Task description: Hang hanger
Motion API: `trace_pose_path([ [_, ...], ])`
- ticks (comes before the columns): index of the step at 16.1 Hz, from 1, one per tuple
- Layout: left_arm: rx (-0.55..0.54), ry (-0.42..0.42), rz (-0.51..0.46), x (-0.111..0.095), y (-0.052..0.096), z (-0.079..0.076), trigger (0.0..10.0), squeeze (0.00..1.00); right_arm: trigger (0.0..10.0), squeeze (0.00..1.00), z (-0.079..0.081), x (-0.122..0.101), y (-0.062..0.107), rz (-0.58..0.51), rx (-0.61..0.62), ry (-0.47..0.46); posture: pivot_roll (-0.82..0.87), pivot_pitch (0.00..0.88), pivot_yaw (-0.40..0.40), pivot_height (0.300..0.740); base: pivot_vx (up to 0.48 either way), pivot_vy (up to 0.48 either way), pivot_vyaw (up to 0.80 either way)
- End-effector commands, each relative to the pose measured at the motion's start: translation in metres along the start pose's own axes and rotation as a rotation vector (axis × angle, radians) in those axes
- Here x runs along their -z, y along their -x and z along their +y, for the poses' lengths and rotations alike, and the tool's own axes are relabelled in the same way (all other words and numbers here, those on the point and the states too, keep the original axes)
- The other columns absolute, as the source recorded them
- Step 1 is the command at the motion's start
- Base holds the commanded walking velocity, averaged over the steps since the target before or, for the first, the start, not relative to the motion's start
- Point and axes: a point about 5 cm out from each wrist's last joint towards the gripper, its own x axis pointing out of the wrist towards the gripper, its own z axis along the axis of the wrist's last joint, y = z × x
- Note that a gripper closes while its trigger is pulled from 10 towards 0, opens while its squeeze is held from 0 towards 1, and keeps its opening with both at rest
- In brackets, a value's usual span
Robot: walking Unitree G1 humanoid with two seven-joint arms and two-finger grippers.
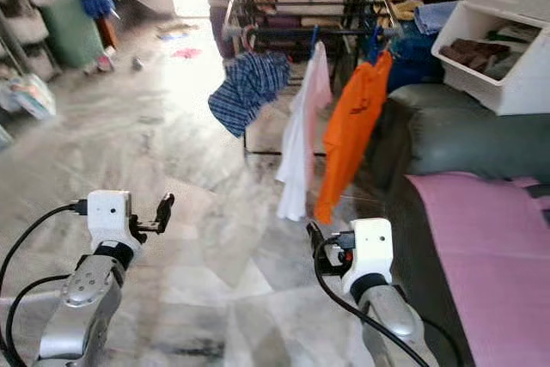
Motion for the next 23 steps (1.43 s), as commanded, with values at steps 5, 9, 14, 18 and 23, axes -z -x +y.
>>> trace_pose_path([
  [5,-0.002,-0.024,-0.008,-0.002,-0.004,0.001,10.0,0.0,10.0,0.0,0.005,-0.004,0.0,-0.024,-0.036,-0.01,-0.07,0.0,0.01,0.74,0.0,0.264,0.0],
  [9,0.001,-0.028,-0.009,-0.003,-0.005,0.001,10.0,0.0,10.0,0.0,0.006,-0.005,0.0,-0.03,-0.046,-0.016,-0.06,0.001,0.012,0.74,0.0,0.444,0.0],
  [14,0.001,-0.033,-0.005,-0.003,-0.007,0.0,10.0,0.0,10.0,0.0,0.01,-0.007,0.0,-0.049,-0.073,-0.013,-0.06,0.0,0.016,0.74,0.0,0.48,0.0],
  [18,-0.002,-0.038,-0.017,-0.004,-0.008,0.0,10.0,0.0,10.0,0.0,0.01,-0.008,-0.001,-0.057,-0.079,-0.01,-0.07,0.0,0.016,0.74,0.0,0.451,0.0],
  [23,0.026,-0.02,-0.056,-0.013,-0.01,-0.01,10.0,0.0,10.0,0.0,0.011,-0.009,0.0,-0.07,-0.089,-0.002,-0.07,0.0,0.014,0.74,0.0,0.0,0.28],
])
